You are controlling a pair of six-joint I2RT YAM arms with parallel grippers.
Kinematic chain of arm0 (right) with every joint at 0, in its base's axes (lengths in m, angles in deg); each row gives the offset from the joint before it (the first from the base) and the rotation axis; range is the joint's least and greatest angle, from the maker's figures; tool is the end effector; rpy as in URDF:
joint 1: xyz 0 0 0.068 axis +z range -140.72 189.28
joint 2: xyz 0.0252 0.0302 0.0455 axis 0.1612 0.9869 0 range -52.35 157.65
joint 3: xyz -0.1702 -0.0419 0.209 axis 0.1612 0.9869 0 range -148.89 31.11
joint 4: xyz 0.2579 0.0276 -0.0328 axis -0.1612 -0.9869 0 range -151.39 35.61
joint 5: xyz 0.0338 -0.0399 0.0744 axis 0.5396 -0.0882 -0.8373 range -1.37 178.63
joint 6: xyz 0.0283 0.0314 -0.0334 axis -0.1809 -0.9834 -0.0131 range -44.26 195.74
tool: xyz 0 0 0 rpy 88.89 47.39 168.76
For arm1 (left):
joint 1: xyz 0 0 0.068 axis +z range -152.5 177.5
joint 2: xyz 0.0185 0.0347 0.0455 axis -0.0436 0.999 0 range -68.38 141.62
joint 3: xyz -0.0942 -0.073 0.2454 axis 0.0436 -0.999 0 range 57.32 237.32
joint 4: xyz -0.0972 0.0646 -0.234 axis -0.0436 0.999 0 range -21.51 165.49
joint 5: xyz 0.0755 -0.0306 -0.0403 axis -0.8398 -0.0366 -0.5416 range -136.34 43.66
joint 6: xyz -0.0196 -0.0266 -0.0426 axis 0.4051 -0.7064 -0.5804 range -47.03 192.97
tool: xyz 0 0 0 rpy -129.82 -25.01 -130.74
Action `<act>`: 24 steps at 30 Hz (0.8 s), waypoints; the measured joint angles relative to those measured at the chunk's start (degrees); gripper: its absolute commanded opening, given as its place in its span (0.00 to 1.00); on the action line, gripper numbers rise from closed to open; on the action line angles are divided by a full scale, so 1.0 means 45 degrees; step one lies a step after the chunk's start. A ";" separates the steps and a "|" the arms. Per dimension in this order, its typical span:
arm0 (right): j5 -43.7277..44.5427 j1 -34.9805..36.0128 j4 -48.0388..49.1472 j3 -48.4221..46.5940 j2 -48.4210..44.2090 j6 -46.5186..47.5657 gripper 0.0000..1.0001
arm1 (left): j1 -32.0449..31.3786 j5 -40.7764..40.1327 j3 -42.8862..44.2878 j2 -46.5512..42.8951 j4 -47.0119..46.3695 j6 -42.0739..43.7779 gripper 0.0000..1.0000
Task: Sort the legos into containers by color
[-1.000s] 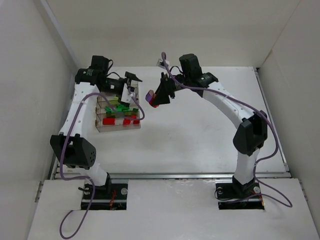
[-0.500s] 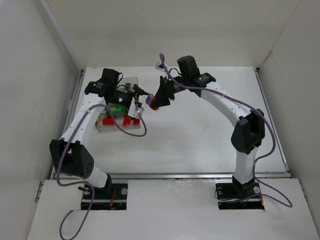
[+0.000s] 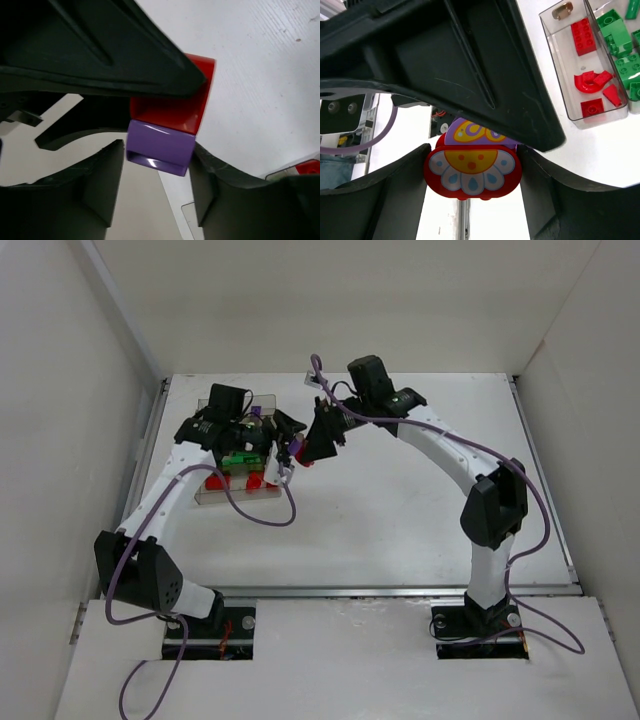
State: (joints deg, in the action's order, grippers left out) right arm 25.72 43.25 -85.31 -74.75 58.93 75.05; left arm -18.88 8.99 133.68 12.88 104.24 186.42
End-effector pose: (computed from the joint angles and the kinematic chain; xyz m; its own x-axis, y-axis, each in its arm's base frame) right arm 0.3456 0.2710 0.3427 -0.5017 -0.3314 -0.7991 -0.8432 -0.0191 0.5373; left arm 0.2802 -0.1129 0.3518 0.9451 0.2661 -0.1895 0.2713 -0.3159 0.9092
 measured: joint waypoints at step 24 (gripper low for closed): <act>0.2633 -0.0636 -0.1326 0.0403 0.0442 0.0563 0.00 | 0.1360 -0.1836 -0.0991 -0.0481 0.0758 0.0092 0.00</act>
State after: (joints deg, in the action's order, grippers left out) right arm 37.56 40.39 -91.27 -72.94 60.92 77.59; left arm -12.76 0.73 129.22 10.71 107.65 186.83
